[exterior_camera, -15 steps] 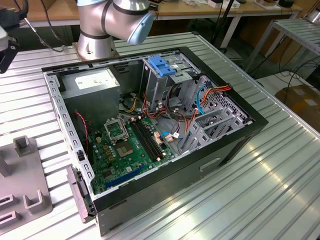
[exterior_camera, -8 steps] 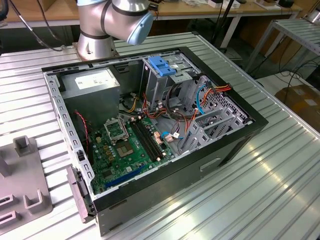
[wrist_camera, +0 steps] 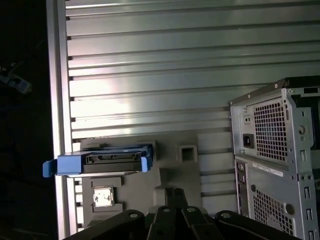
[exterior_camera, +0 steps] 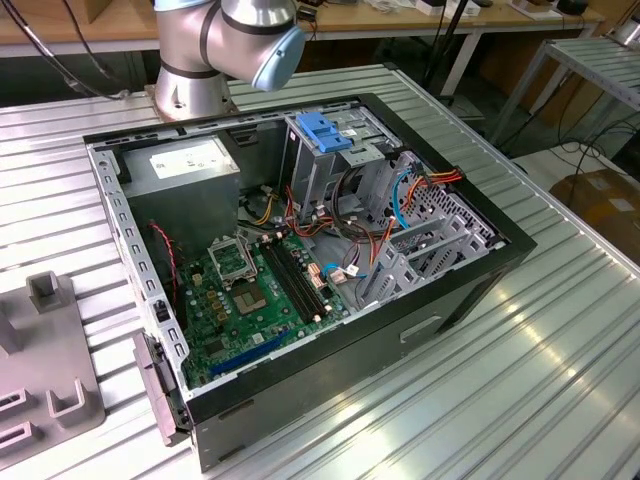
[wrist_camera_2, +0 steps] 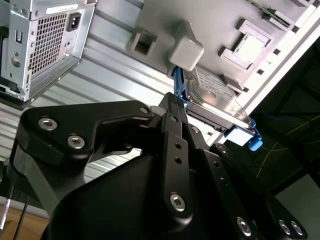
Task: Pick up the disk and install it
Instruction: 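Reach for the disk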
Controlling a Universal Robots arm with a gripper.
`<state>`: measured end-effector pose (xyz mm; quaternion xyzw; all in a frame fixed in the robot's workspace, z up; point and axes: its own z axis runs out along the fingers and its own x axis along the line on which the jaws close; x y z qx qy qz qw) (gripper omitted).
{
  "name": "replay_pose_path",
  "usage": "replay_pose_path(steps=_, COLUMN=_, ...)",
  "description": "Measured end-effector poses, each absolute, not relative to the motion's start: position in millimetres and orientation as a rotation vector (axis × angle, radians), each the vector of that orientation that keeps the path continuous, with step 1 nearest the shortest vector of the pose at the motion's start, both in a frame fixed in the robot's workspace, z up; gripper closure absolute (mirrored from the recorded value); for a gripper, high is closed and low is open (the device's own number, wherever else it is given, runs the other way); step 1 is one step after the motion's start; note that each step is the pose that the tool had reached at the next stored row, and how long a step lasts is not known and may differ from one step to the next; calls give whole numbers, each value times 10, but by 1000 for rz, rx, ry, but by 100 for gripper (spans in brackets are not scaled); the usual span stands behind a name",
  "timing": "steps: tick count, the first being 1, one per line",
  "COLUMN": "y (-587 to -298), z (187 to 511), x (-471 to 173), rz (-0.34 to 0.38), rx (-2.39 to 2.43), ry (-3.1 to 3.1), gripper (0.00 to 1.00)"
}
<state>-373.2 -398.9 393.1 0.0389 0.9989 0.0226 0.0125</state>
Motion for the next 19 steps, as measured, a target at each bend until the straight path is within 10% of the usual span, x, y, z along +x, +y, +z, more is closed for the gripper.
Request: replay_pose_path(steps=19, y=-3936, z=3920, x=-3976, rz=72, rx=90, ry=3126, gripper=90)
